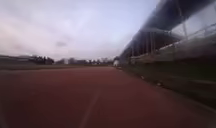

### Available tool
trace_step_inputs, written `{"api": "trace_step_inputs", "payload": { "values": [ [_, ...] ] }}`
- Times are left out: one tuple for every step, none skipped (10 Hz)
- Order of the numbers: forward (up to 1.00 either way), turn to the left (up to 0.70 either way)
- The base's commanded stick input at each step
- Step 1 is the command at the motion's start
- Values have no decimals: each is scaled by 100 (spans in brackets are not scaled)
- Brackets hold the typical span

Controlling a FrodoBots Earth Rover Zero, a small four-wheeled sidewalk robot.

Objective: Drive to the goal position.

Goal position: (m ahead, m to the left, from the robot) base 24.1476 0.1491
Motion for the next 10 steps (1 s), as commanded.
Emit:
{"api": "trace_step_inputs", "payload": {
  "values": [
    [70,0],
    [70,0],
    [70,0],
    [70,-13],
    [70,-33],
    [70,-8],
    [70,0],
    [70,0],
    [70,0],
    [70,0]
  ]
}}
